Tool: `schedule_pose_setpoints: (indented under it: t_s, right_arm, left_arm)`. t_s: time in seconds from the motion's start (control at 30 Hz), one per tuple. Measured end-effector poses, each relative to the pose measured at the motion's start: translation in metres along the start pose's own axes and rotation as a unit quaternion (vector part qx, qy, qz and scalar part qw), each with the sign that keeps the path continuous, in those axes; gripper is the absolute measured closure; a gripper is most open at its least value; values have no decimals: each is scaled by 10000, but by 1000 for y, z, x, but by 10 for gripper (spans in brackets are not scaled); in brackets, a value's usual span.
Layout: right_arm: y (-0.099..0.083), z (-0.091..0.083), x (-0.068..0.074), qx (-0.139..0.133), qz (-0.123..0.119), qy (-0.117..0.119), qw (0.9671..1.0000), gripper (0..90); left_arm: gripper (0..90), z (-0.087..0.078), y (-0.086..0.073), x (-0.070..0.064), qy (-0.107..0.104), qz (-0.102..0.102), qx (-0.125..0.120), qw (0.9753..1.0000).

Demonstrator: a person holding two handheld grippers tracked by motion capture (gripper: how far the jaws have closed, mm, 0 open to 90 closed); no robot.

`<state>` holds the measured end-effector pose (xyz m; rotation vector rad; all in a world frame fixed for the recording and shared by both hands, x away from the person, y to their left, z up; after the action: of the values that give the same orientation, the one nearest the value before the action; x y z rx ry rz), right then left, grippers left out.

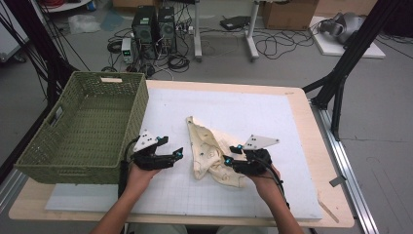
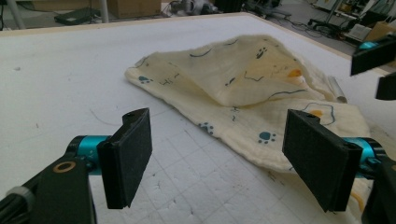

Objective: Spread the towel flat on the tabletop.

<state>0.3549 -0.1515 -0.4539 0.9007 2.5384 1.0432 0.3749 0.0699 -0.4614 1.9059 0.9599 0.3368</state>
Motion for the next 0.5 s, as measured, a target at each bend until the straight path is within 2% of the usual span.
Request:
schedule_pose_setpoints:
  t_s: [0.03, 0.1, 0.13, 0.2, 0.27, 0.33, 0.43, 0.5]
  right_arm:
    - [0, 0, 0, 0, 0, 0, 10000, 504]
    - [4, 7, -6, 83, -110, -446, 9989, 432]
    - [6, 10, -8, 130, -189, -638, 9977, 424]
    - [7, 17, -11, 220, -265, -855, 9957, 415]
    - [5, 27, -18, 507, -403, -1171, 9910, 435]
    - [2, 33, -27, 706, -556, -1410, 9859, 511]
    - [-1, 34, -42, 882, -558, -1376, 9850, 731]
    - [-1, 32, -56, 888, -396, -1440, 9848, 813]
  left_arm:
    - [245, 0, 0, 0, 2, 1, 0, 10000]
    - [247, 0, 0, 0, 9, -5, -12, 10000]
    - [248, -1, 1, 1, 26, -11, -37, 10000]
    - [258, -2, 1, 1, 23, -33, -39, 10000]
    - [260, -2, 1, 1, 18, -34, -38, 10000]
    - [260, -1, 1, 0, 3, -28, -28, 10000]
    - [261, -1, 1, 0, -3, -31, -13, 10000]
    - [262, 0, 0, -1, -7, -37, -8, 10000]
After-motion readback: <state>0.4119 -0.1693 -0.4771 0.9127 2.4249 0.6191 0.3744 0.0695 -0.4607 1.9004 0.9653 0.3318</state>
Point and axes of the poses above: each handheld gripper's, and its own axes: z roughly forward along the jaws, y roughly out of its top, x roughly to its left, the point moved 9 cm from there along z, roughly forward along the jaws, and after that the axes turned 12 degrees about x, right-handed, at the moved point
